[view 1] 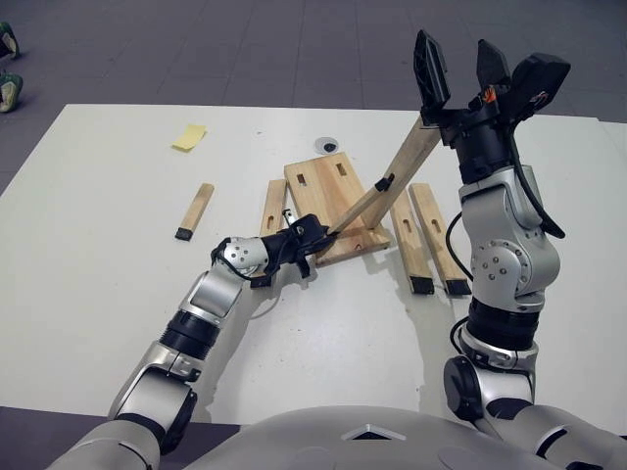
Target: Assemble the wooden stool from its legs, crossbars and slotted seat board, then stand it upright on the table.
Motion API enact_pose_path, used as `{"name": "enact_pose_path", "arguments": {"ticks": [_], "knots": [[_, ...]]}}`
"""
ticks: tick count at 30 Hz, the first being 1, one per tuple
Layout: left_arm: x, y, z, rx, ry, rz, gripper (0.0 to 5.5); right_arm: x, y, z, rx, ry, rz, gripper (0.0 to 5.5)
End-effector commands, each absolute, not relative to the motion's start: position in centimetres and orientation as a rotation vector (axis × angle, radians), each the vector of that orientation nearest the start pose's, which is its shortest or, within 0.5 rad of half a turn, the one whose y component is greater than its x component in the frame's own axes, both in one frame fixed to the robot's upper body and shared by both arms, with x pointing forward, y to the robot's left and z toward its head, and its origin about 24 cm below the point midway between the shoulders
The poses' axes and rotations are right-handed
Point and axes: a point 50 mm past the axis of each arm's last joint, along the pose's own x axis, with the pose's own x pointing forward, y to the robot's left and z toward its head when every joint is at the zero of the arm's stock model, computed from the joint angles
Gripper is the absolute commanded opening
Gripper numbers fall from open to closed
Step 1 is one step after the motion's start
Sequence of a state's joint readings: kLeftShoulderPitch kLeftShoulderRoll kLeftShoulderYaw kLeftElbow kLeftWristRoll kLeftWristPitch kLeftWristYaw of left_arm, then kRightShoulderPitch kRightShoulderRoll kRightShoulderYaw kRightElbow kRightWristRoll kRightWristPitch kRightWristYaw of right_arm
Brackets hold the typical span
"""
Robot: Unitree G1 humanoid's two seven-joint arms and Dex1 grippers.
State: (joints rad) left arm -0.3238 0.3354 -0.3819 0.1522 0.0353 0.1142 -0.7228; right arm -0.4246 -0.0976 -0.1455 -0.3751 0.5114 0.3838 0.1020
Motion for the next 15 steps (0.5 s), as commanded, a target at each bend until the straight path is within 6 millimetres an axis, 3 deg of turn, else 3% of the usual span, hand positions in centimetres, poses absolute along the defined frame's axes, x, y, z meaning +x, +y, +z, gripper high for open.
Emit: {"name": "enact_pose_path", "arguments": {"ticks": [1,15], "knots": [[28.1,9.6,4.9,0.507,0.185,-1.072,0.4,28.6,-14.3,20.9,0.336,-0.426,0.335,5.4],[28.1,9.9,9.3,0.52,0.043,-1.067,0.4,28.7,-14.6,20.5,0.31,-0.408,0.29,5.4]]}}
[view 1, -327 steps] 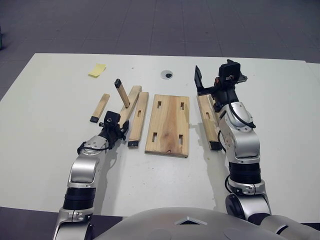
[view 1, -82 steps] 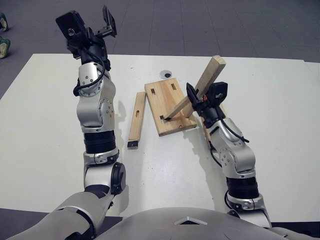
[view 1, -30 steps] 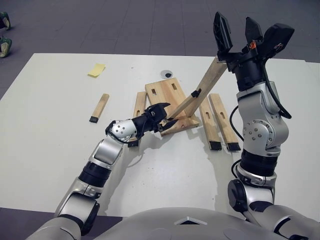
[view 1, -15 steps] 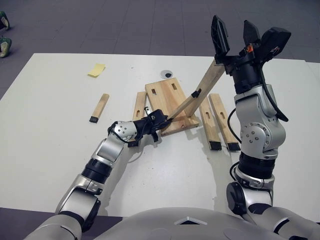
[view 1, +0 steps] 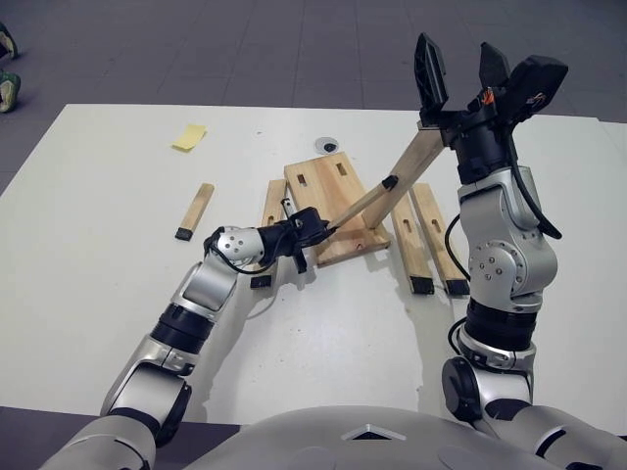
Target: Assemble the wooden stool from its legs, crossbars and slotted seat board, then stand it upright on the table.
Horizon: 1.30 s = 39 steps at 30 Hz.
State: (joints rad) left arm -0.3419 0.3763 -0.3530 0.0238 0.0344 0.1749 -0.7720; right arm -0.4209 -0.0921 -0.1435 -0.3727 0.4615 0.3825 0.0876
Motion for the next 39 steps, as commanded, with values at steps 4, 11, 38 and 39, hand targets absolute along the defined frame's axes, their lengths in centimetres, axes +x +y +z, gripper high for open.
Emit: {"name": "enact_pose_path", "arguments": {"ticks": [4,11,38,39], "knots": [[28.2,10.3,10.2,0.492,-0.011,-1.013,0.4,28.8,-14.6,20.5,0.306,-0.412,0.291,5.4],[28.3,10.0,10.9,0.483,-0.079,-0.99,0.4,29.0,-14.8,20.6,0.298,-0.416,0.289,5.4],[27.0,8.6,13.9,0.341,-0.219,-0.951,0.39,30.9,-22.1,20.7,0.347,-0.397,-0.047,2.31],[26.9,8.6,14.1,0.328,-0.229,-0.943,0.39,30.9,-22.1,20.5,0.343,-0.389,-0.047,2.18]]}}
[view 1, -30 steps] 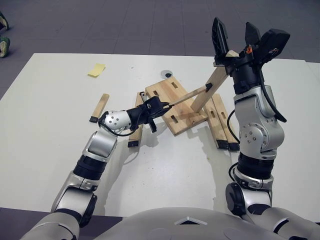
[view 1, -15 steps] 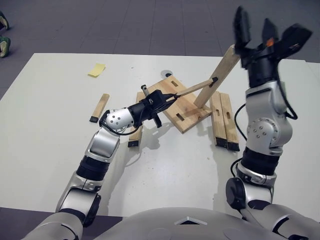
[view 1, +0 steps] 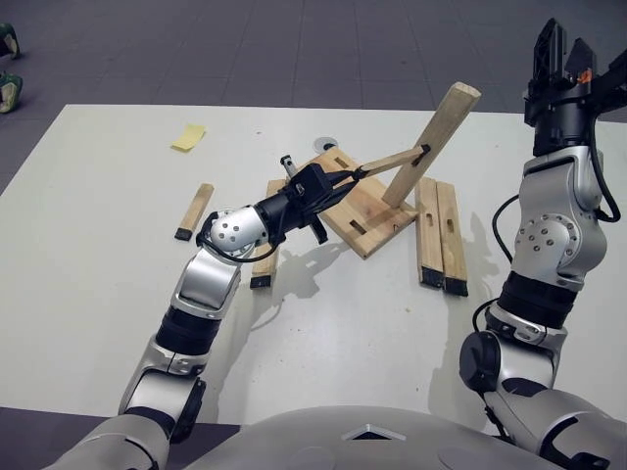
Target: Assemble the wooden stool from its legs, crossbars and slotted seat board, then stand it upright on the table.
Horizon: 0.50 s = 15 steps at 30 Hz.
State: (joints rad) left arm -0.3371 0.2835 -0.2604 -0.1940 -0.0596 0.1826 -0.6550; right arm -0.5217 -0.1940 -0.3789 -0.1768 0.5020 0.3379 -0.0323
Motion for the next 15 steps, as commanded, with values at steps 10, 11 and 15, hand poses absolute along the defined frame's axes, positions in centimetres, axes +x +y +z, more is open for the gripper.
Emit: {"name": "enact_pose_path", "arguments": {"ticks": [10,11,15], "knots": [[26.7,8.0,13.4,0.327,-0.227,-0.918,0.09,27.2,-20.8,17.6,0.653,-0.092,0.401,2.11],[26.6,8.1,13.5,0.327,-0.228,-0.913,0.0,26.7,-20.7,17.2,0.663,-0.058,0.437,2.33],[26.5,8.7,13.3,0.33,-0.213,-0.887,0.0,24.7,-19.2,15.9,0.606,0.122,0.602,2.93]]}}
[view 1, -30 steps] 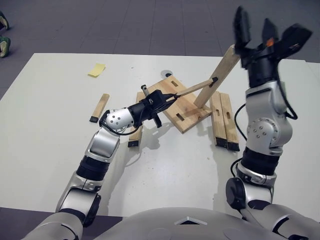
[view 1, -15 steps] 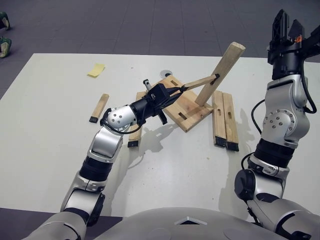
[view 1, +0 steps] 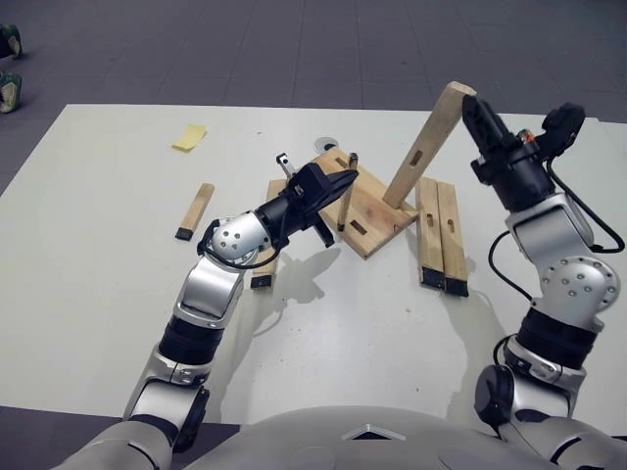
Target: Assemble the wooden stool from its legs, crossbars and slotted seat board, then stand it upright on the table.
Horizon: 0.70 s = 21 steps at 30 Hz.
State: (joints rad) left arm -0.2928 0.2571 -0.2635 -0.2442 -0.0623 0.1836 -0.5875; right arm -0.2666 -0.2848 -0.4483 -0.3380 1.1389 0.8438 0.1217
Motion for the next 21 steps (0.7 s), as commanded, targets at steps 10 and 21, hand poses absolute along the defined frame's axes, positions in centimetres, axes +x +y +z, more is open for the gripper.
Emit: {"name": "enact_pose_path", "arguments": {"ticks": [10,21], "knots": [[27.6,9.1,14.6,0.15,-0.219,-0.68,0.0,26.5,-14.1,12.3,0.082,0.27,0.64,4.46],[30.2,10.5,16.8,-0.158,-0.25,-0.25,1.77,28.2,-11.0,6.2,-0.039,0.403,0.581,5.4]]}}
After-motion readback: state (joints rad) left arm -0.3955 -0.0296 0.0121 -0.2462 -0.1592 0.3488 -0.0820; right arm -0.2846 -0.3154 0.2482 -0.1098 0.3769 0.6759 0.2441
